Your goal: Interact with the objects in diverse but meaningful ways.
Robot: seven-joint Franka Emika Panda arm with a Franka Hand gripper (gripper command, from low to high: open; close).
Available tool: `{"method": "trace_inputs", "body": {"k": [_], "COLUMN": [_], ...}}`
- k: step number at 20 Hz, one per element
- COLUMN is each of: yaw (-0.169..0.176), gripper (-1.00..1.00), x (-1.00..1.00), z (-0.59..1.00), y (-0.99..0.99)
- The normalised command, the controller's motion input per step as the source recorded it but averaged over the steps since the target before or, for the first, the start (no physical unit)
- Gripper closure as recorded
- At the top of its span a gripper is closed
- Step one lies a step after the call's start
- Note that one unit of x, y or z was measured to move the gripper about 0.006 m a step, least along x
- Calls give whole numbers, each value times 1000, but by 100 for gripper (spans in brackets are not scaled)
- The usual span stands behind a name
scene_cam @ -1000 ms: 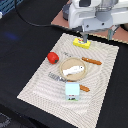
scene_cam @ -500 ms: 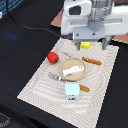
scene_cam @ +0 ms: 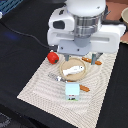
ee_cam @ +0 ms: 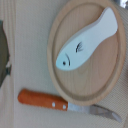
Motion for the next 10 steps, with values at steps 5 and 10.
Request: {"method": "trace_inputs", "body": {"k": [5,10], "yaw": [-144,-75], "gripper": [-100,-100], "x": [682,660], "z": [9,8], "y": [-367,-339]}}
